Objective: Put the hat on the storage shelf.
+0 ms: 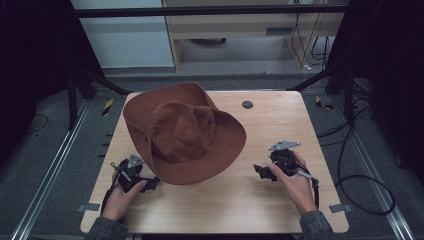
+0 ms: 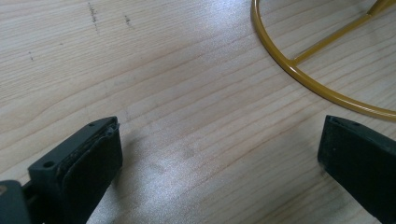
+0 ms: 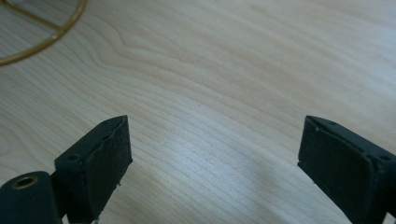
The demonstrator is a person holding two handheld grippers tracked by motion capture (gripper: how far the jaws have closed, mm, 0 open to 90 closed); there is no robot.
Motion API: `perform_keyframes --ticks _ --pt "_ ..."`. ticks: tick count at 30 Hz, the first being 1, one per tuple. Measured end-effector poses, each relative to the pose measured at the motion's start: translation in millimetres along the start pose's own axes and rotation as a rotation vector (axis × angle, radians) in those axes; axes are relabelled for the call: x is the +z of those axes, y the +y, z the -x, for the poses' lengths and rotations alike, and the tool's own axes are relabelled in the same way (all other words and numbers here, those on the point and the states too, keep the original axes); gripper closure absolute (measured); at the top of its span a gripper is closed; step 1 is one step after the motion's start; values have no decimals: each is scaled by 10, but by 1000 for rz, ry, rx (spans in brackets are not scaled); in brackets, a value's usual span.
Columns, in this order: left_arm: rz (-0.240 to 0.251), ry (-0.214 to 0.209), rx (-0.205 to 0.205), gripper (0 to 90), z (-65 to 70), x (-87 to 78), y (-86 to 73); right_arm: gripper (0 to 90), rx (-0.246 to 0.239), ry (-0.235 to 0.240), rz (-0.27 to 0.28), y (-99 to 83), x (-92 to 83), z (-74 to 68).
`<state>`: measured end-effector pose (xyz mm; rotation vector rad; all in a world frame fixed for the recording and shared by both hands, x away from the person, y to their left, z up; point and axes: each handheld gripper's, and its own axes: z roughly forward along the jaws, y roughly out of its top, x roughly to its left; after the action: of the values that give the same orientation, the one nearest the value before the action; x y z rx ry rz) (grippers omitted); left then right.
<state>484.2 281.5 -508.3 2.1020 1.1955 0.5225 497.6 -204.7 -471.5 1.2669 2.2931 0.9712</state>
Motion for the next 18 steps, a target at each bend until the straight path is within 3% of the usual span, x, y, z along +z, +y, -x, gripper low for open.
perform_keyframes --ticks 8,14,18 --pt "0 0 0 0 0 0 0 105 49 3 -2 -144 237 9" --pt "0 0 1 0 0 0 0 110 99 0 40 -207 280 65" --pt "0 0 0 0 0 0 0 108 106 -4 42 -206 284 71"
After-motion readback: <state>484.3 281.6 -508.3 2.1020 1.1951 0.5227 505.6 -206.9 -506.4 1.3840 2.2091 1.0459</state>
